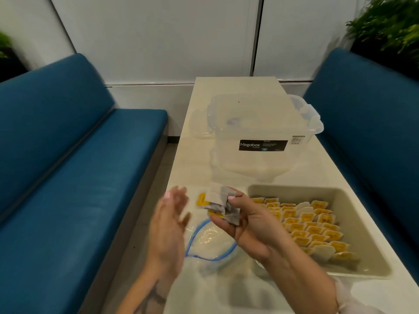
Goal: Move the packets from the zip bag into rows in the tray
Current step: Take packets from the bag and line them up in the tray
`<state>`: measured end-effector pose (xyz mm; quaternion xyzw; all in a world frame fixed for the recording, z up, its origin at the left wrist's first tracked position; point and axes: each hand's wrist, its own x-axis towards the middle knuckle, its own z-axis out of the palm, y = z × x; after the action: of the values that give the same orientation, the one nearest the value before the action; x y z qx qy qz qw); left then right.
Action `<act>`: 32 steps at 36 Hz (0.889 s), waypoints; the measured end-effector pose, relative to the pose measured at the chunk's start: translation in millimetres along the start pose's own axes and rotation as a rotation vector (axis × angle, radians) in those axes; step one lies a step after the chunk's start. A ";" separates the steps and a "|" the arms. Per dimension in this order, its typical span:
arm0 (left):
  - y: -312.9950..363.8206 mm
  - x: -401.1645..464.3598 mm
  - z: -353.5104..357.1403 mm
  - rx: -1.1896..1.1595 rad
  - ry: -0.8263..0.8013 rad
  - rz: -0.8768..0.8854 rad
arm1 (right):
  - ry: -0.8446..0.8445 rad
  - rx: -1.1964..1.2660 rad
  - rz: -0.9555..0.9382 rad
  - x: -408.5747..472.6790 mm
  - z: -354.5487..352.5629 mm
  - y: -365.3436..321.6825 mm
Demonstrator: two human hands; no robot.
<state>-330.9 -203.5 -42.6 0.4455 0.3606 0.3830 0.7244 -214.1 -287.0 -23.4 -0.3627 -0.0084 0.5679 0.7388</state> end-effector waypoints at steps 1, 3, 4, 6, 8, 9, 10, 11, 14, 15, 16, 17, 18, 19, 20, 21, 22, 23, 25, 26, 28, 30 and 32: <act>-2.0 -6.1 8.1 -0.085 -0.082 -0.099 | -0.003 0.013 0.001 1.4 2.5 4.0; -5.7 -18.1 22.5 -0.197 -0.198 -0.232 | -0.007 0.011 -0.016 3.0 5.9 12.1; -8.3 -21.1 26.4 -0.231 -0.206 -0.272 | 0.003 -0.013 -0.048 3.6 6.6 16.7; -12.7 -21.7 30.1 -0.284 -0.182 -0.310 | 0.040 -0.166 -0.188 3.1 5.9 25.6; -15.3 -18.4 29.7 -0.355 -0.159 -0.360 | 0.093 -0.533 -0.477 0.6 3.3 31.5; -15.3 -16.8 28.6 -0.407 -0.142 -0.395 | 0.108 -0.748 -0.663 -1.3 1.1 32.7; -14.2 -15.4 27.4 -0.467 -0.133 -0.432 | 0.090 -0.941 -0.837 -3.0 -0.8 33.1; -12.6 -14.2 25.8 -0.527 -0.138 -0.462 | 0.044 -1.116 -0.967 -4.0 -2.8 33.8; -8.5 -11.5 22.5 -0.650 -0.211 -0.487 | -0.121 -1.475 -1.031 -7.0 -8.2 39.5; -9.2 -10.7 21.6 -0.667 -0.240 -0.480 | -0.143 -1.526 -0.995 -9.4 -9.2 40.5; -10.5 -9.9 20.5 -0.678 -0.264 -0.481 | -0.146 -1.545 -0.950 -12.4 -9.9 40.1; -12.0 -9.2 19.3 -0.691 -0.290 -0.485 | -0.143 -1.539 -0.897 -15.6 -11.0 38.7; -13.0 -8.9 18.2 -0.714 -0.314 -0.495 | -0.150 -1.516 -0.834 -19.0 -12.3 36.5; -13.3 -9.0 17.6 -0.745 -0.332 -0.509 | -0.166 -1.480 -0.762 -21.7 -13.5 34.0; -13.1 -9.1 17.7 -0.780 -0.339 -0.527 | -0.183 -1.430 -0.716 -24.4 -13.5 31.3; -11.9 -9.7 18.0 -0.813 -0.342 -0.544 | -0.193 -1.376 -0.704 -26.2 -12.9 29.1; -10.5 -10.4 19.0 -0.839 -0.343 -0.559 | -0.194 -1.323 -0.717 -27.5 -12.0 27.2; -9.8 -11.1 19.6 -0.857 -0.348 -0.570 | -0.186 -1.276 -0.743 -28.5 -10.6 25.5; -9.7 -11.8 19.2 -0.845 -0.390 -0.570 | -0.136 -1.212 -0.788 -30.6 -8.5 20.0; -9.7 -12.4 18.4 -0.822 -0.417 -0.563 | -0.106 -1.199 -0.799 -32.3 -7.0 15.7; -10.0 -12.8 17.2 -0.806 -0.427 -0.563 | -0.066 -1.307 -0.812 -35.8 -4.7 5.5; -10.9 -13.2 17.9 -0.814 -0.412 -0.574 | -0.106 -1.609 -0.806 -37.6 -3.3 -3.4; -9.8 -14.0 18.5 -0.763 -0.388 -0.564 | -0.170 -1.864 -0.732 -35.7 -4.9 -6.4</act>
<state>-318.8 -225.7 -42.8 0.0977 0.1605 0.1872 0.9642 -219.3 -320.4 -9.2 -0.7297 -0.6133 0.0968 0.2864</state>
